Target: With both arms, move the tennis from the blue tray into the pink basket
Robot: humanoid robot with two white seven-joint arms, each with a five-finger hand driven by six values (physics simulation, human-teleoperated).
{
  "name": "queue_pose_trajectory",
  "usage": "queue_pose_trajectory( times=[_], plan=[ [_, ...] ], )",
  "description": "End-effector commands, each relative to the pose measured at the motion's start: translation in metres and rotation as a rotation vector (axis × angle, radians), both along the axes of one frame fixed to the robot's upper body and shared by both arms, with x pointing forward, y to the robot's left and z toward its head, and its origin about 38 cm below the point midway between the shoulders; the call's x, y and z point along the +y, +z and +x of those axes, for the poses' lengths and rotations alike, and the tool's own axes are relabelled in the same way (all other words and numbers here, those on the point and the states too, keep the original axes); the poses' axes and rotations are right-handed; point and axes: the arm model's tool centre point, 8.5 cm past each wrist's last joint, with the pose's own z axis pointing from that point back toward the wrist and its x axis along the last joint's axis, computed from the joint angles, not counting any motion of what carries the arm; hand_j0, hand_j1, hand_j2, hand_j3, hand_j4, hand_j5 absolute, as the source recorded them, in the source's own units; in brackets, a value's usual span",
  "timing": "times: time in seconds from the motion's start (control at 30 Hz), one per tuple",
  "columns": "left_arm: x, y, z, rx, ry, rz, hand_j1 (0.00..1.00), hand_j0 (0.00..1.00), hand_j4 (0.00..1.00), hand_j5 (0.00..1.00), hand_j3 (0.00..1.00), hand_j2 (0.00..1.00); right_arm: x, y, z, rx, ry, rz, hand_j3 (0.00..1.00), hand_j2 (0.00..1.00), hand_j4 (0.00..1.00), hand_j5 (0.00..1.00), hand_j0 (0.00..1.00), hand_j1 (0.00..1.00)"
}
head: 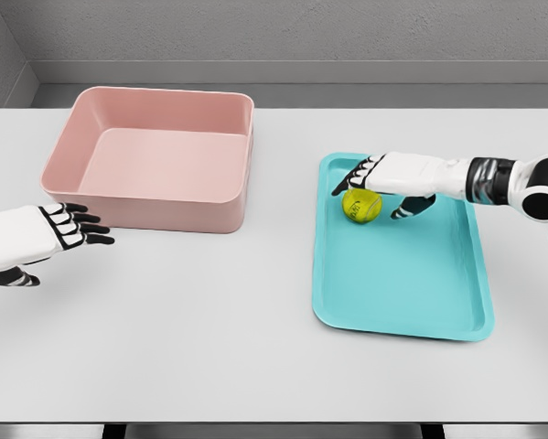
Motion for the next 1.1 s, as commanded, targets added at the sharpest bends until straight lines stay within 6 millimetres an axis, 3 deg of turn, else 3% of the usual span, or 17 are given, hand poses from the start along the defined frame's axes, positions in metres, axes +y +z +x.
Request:
queue_pose_trajectory(
  times=[0.0, 0.2, 1.07],
  plan=[
    [0.000, 0.000, 0.000, 0.002, 0.002, -0.006, 1.00, 1.00, 1.00, 1.00, 1.00, 1.00, 0.001, -0.003, 0.000, 0.008, -0.003, 0.002, 0.89, 0.89, 0.89, 0.89, 0.89, 0.89],
    [0.000, 0.000, 0.000, 0.002, 0.003, -0.004, 1.00, 1.00, 1.00, 1.00, 1.00, 1.00, 0.008, -0.007, 0.002, 0.009, 0.004, 0.001, 0.89, 0.89, 0.89, 0.89, 0.89, 0.89],
    [-0.001, -0.003, -0.001, 0.010, -0.001, -0.007, 1.00, 1.00, 1.00, 1.00, 1.00, 1.00, 0.007, -0.016, 0.005, 0.027, -0.011, -0.011, 0.85, 0.85, 0.85, 0.85, 0.85, 0.85]
  ],
)
